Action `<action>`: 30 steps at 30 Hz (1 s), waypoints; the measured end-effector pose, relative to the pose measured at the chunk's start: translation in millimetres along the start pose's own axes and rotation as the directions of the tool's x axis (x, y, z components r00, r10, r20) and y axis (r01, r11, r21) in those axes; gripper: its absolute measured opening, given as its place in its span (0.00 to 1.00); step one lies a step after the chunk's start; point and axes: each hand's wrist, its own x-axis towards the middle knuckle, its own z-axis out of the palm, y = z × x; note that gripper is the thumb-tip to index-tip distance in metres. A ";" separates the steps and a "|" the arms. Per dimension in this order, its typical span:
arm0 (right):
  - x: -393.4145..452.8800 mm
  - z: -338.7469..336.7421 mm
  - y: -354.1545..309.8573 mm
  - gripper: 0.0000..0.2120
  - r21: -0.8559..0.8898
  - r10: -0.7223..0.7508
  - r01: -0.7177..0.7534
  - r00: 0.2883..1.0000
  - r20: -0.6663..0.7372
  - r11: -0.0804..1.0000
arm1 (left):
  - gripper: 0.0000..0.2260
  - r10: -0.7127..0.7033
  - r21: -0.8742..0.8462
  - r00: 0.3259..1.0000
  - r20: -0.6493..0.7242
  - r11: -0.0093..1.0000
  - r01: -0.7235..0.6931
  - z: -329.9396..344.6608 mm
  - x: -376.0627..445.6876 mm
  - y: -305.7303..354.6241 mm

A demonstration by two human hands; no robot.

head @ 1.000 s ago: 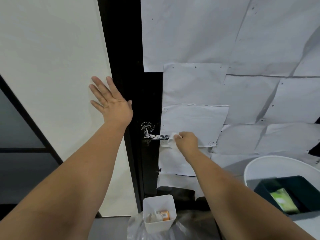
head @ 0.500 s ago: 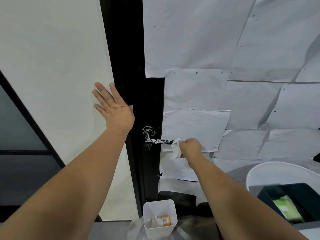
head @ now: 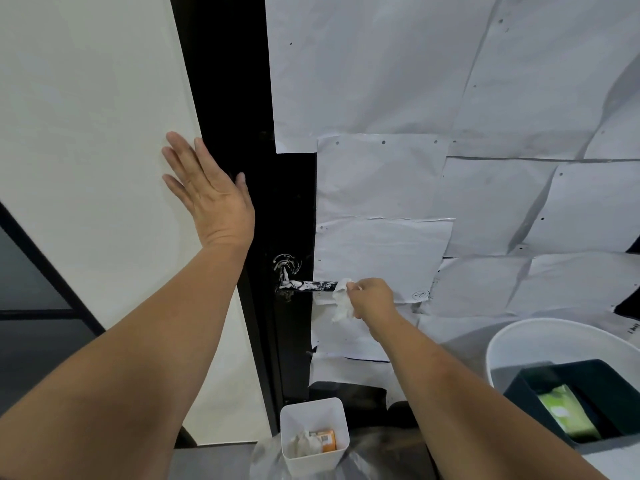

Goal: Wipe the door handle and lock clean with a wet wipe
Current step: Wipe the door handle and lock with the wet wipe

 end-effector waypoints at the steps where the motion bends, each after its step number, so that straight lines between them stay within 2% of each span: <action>1: -1.2 0.2 -0.7 0.14 0.014 0.001 -0.001 1.000 0.009 1.000 | 0.30 -0.005 0.007 1.000 -0.003 1.000 0.005 0.5 -0.2 0.1; 3: -1.5 -1.1 -2.3 0.14 0.022 0.011 -0.012 0.999 0.035 1.000 | 0.30 0.001 0.023 1.000 0.002 1.000 -0.001 1.4 -0.5 -0.2; 7: -3.4 -11.2 -8.6 0.18 -0.131 0.003 0.006 0.998 0.069 0.991 | 0.29 0.006 0.029 1.000 0.014 1.000 -0.006 0.0 -1.3 -1.3; 10: -7.6 -14.6 -12.1 0.18 -0.244 -0.085 0.089 0.996 0.025 0.966 | 0.29 0.013 0.036 0.999 0.030 0.999 -0.014 -2.3 -2.5 -0.2; 13: -12.2 -16.4 -18.5 0.16 -0.229 -0.244 0.221 0.967 -0.076 0.948 | 0.30 0.020 0.030 0.999 0.046 0.999 -0.021 -4.8 -3.3 -0.5; 15: -12.2 -17.2 -26.6 0.13 -0.356 -0.406 0.346 0.907 -0.108 0.868 | 0.30 0.018 0.036 0.998 0.052 0.999 -0.020 -5.7 -3.0 -0.9; 17: -13.4 -13.5 -31.4 0.07 -0.521 -0.487 0.413 0.873 -0.007 0.747 | 0.30 0.019 0.042 0.998 0.059 0.999 -0.022 -6.4 -3.0 -1.0; 19: -17.5 -3.7 -25.9 0.05 -0.654 -0.497 0.438 0.861 0.109 0.617 | 0.30 0.025 0.042 0.997 0.068 0.999 -0.028 -6.5 -2.9 -1.6; 23: -29.4 7.6 -9.9 0.11 -0.688 -0.611 0.532 0.775 0.161 0.493 | 0.30 0.037 0.033 0.996 0.076 0.999 -0.040 -7.6 -3.2 -2.7; 26: -20.9 3.1 -9.1 0.12 -0.616 -0.637 0.585 0.753 0.168 0.529 | 0.30 0.050 0.025 0.996 0.078 0.998 -0.052 -8.4 -3.4 -2.7; 30: -12.1 -1.5 -10.9 0.07 -0.607 -0.592 0.496 0.804 0.052 0.621 | 0.30 0.043 0.031 0.996 0.081 0.998 -0.046 -8.8 -4.1 -3.1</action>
